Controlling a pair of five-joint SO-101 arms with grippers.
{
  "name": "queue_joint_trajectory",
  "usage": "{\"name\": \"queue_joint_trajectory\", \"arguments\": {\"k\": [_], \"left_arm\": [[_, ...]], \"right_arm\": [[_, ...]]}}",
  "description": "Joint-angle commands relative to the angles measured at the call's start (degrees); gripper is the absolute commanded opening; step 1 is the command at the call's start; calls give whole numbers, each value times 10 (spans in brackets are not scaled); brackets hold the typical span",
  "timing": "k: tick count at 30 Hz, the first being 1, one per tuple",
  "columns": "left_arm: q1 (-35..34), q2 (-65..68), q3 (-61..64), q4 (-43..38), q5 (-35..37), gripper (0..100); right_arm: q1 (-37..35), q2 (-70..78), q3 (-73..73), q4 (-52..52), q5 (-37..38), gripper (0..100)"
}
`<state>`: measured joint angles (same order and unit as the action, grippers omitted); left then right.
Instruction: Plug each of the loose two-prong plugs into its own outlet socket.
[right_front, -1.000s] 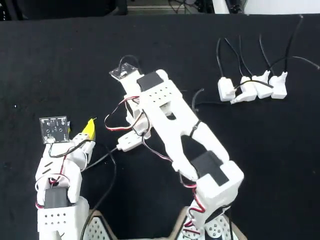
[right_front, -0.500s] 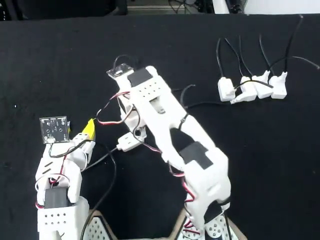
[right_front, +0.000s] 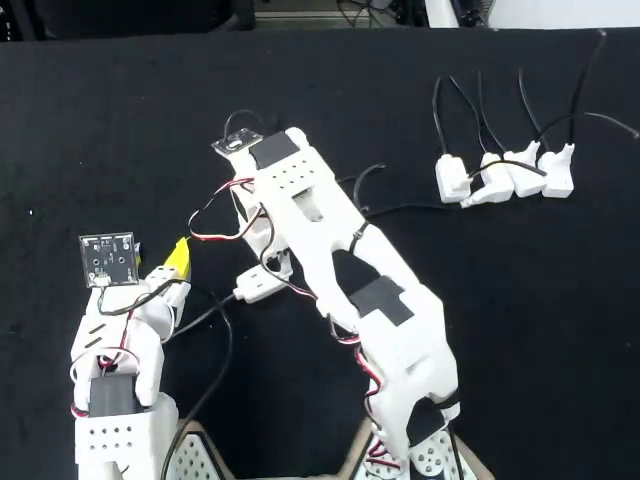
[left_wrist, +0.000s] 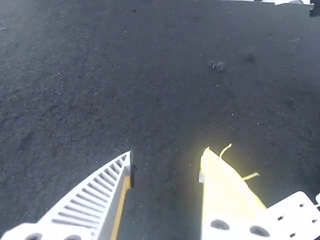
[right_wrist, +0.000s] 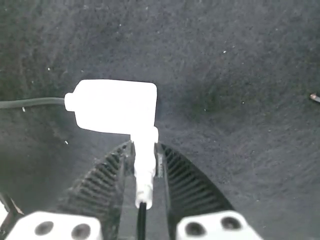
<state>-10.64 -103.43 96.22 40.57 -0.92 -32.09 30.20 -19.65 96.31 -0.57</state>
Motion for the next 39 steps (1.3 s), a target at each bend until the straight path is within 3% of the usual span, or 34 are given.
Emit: {"name": "queue_joint_trajectory", "arguments": {"k": [1,15,29,39], "left_arm": [[7,-10,12,0,9,223],[6,-10,12,0,8,223],[3,-10,12,0,8,223],[6,-10,12,0,8,223]], "right_arm": [[-10,-30,-25,4,-33,11],[-11,-24,-26,1,-115,11],[-37,-24,-33,1,-109,11],[12,-24,-15,4,-69,11]]}}
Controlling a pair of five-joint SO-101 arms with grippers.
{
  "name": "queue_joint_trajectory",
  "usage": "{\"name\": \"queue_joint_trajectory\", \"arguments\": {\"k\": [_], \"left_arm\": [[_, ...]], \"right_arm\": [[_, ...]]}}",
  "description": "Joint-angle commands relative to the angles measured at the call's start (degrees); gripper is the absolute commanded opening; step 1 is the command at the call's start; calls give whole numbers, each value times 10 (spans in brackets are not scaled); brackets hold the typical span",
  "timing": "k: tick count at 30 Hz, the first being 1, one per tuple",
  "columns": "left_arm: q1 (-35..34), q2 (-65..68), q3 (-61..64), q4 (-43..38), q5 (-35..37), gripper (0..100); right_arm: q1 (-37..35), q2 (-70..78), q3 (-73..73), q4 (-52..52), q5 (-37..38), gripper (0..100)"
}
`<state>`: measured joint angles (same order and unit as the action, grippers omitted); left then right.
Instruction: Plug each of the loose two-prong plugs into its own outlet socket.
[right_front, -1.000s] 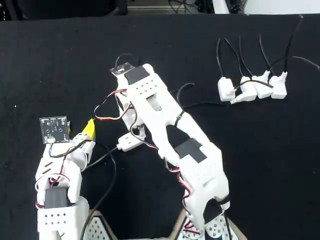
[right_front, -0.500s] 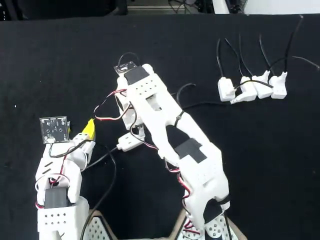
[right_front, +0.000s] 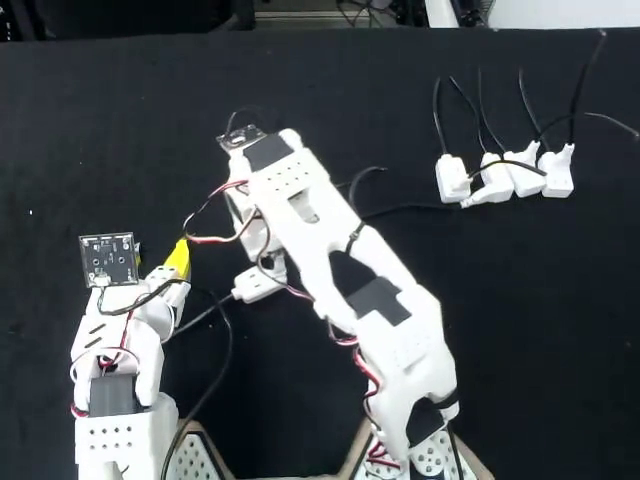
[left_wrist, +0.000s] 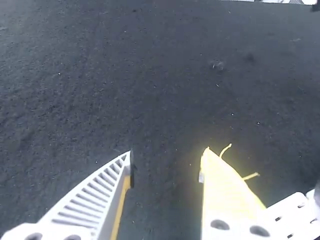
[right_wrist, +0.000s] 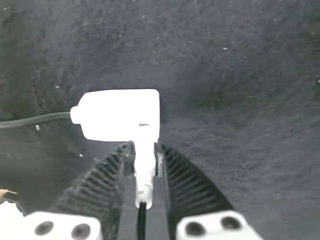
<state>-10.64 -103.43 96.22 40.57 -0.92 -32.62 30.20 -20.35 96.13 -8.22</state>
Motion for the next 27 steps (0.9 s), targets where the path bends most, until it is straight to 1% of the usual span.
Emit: {"name": "queue_joint_trajectory", "arguments": {"k": [1,4,11,22,27], "left_arm": [[6,-10,12,0,8,223],[6,-10,12,0,8,223],[3,-10,12,0,8,223],[0,-10,10,0,8,223],[-37,-11,4,-1,12,223]], "right_arm": [[17,-24,-2,6,8,11],[8,-29,7,7,8,11],[-18,-29,-24,39,8,11],[-29,-36,-40,39,8,11],[-49,-72,-38,34,18,11]]}}
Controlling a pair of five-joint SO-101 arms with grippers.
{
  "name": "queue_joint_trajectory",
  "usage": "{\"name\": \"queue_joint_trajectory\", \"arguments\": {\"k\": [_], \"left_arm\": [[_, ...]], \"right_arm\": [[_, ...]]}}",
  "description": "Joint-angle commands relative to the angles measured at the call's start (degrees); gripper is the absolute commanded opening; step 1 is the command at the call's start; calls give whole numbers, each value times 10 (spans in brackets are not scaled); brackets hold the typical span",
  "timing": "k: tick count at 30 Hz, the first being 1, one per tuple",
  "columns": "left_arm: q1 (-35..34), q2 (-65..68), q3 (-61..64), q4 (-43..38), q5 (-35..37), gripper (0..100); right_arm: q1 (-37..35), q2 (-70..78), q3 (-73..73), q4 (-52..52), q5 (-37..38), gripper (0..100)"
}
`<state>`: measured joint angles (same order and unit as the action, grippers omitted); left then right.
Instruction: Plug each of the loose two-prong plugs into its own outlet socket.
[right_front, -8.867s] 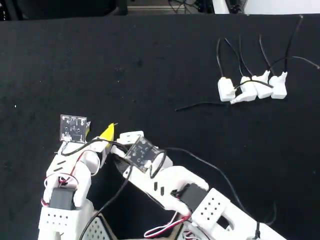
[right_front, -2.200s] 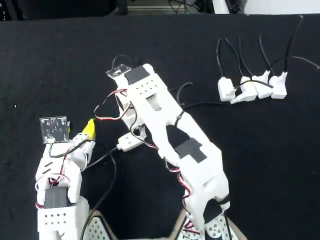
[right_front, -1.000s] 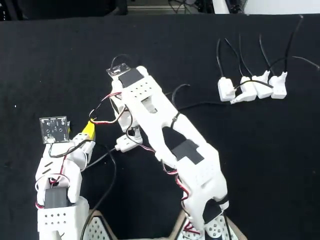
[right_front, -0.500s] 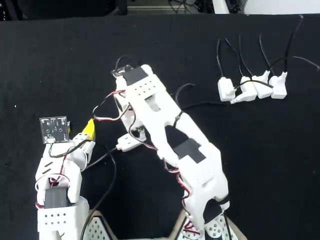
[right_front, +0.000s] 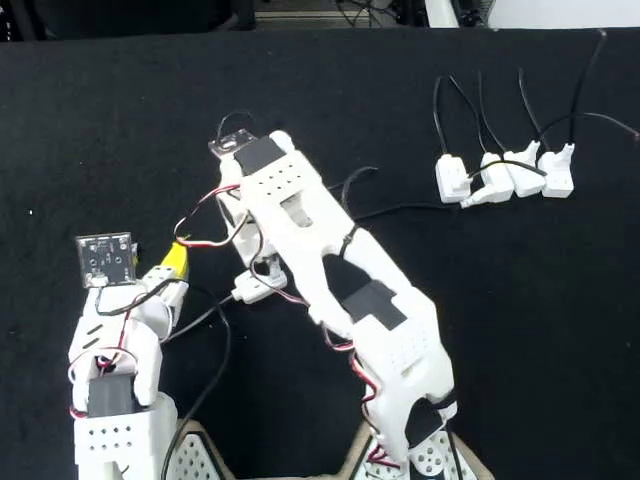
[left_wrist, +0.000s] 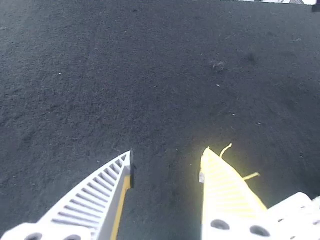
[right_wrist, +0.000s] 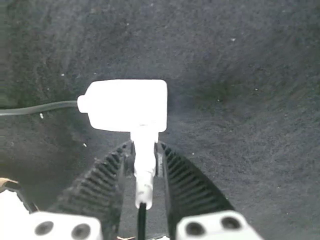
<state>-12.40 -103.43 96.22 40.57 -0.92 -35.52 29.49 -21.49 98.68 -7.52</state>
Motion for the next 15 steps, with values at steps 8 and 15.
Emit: {"name": "queue_joint_trajectory", "arguments": {"k": [8,15], "left_arm": [[-65,-11,-6,-1,20,223],[-145,-11,-19,-1,108,223]], "right_arm": [[-45,-77,45,-43,-8,11],[-44,-78,95,-88,-9,11]]}}
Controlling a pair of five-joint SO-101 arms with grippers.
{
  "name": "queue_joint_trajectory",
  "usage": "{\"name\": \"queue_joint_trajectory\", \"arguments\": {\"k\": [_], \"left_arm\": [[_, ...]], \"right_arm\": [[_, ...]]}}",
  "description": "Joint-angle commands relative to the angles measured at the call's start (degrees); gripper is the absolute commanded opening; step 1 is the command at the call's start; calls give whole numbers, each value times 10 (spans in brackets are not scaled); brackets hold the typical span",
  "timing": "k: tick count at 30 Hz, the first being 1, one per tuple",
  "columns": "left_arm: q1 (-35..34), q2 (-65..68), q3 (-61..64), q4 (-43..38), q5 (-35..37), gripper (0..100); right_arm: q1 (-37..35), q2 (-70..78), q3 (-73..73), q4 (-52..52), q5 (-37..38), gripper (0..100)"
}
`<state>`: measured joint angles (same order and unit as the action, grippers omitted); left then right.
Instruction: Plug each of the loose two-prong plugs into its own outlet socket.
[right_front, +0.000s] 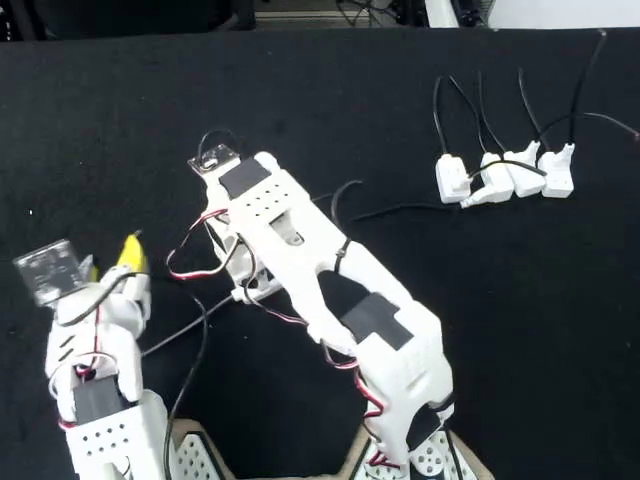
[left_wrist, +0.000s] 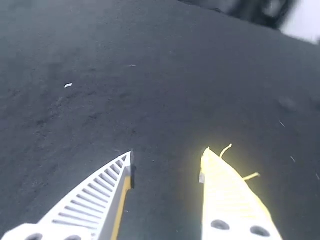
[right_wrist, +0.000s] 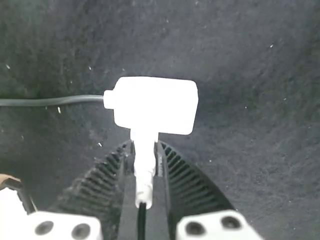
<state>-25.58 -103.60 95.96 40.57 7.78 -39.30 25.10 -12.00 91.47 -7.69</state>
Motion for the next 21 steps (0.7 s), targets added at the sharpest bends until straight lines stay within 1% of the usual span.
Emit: {"name": "queue_joint_trajectory", "arguments": {"k": [1,4,9,17,21], "left_arm": [[-13,-9,-16,-1,19,223],[-13,-9,-16,-1,19,223],[-15,-9,-16,-1,22,223],[-14,-9,-16,-1,20,223],[-14,-9,-16,-1,20,223]], "right_arm": [[-6,-34,0,-16,-7,11],[-6,-34,-4,-16,-7,11],[-1,-33,-25,-12,-48,11],[0,-29,-35,-16,-52,11],[0,-41,-41,-2,-52,11]]}}
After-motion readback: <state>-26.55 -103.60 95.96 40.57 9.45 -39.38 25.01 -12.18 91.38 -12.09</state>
